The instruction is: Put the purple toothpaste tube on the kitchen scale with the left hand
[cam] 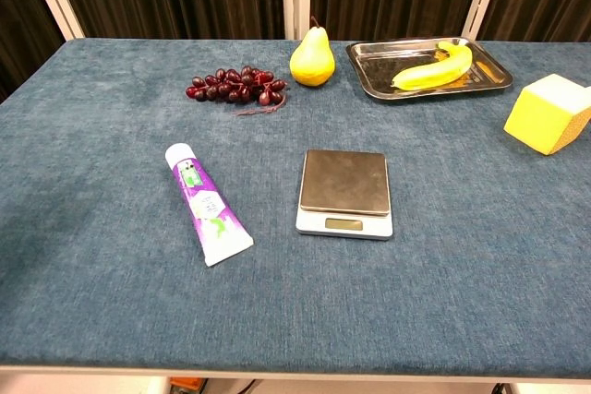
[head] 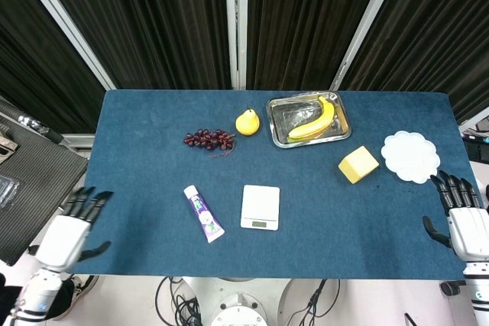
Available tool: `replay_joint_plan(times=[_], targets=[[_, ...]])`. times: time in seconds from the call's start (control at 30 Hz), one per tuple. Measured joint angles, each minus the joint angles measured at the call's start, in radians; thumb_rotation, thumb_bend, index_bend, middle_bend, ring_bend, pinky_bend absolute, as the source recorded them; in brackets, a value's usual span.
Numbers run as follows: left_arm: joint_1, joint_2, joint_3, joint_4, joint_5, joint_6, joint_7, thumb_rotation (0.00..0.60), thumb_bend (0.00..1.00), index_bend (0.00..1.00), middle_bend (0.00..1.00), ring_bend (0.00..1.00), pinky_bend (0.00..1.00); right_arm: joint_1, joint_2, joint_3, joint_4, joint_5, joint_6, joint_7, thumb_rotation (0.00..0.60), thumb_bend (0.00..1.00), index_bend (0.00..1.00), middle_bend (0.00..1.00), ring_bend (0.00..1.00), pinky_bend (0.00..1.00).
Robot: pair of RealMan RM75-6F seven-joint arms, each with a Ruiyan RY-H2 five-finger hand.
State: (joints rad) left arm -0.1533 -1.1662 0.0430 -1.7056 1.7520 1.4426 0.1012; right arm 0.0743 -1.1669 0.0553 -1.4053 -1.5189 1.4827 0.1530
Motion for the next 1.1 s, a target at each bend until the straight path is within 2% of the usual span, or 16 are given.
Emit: replay_joint_plan(times=[0.3,0.47,0.57,0.87,1.1], targets=[[-0.193,-0.065,-0.002,-0.057,0.097,-0.243,0.006,0.600,0.16,0.05,0.10,0.00,0.00,-0.007,-0.004,-0.001,0.021,0.017,-0.008,0.015,0.600,0.29,0.00,0.00,0.00,0.00],[-0.318,-0.181,-0.011,-0.018,0.132,-0.384,-0.002,0.600,0.16,0.05,0.11,0.00,0.00,-0.021,0.001,0.002,0.033,0.028,0.006,0.036,0.600,0.29,0.00,0.00,0.00,0.00],[-0.372,-0.256,-0.015,0.030,0.146,-0.428,-0.017,0.600,0.16,0.05,0.11,0.00,0.00,-0.026,0.004,0.003,0.041,0.033,0.009,0.044,0.600,0.29,0.00,0.00,0.00,0.00],[-0.470,-0.433,-0.041,0.208,0.127,-0.461,-0.082,0.600,0.16,0.05,0.12,0.00,0.00,-0.020,-0.002,0.004,0.058,0.028,-0.003,0.061,0.600,0.29,0.00,0.00,0.00,0.00],[-0.491,-0.473,-0.029,0.264,0.083,-0.446,-0.116,0.600,0.18,0.05,0.17,0.00,0.00,-0.017,0.003,0.012,0.059,0.037,-0.009,0.066,0.600,0.29,0.00,0.00,0.00,0.00]])
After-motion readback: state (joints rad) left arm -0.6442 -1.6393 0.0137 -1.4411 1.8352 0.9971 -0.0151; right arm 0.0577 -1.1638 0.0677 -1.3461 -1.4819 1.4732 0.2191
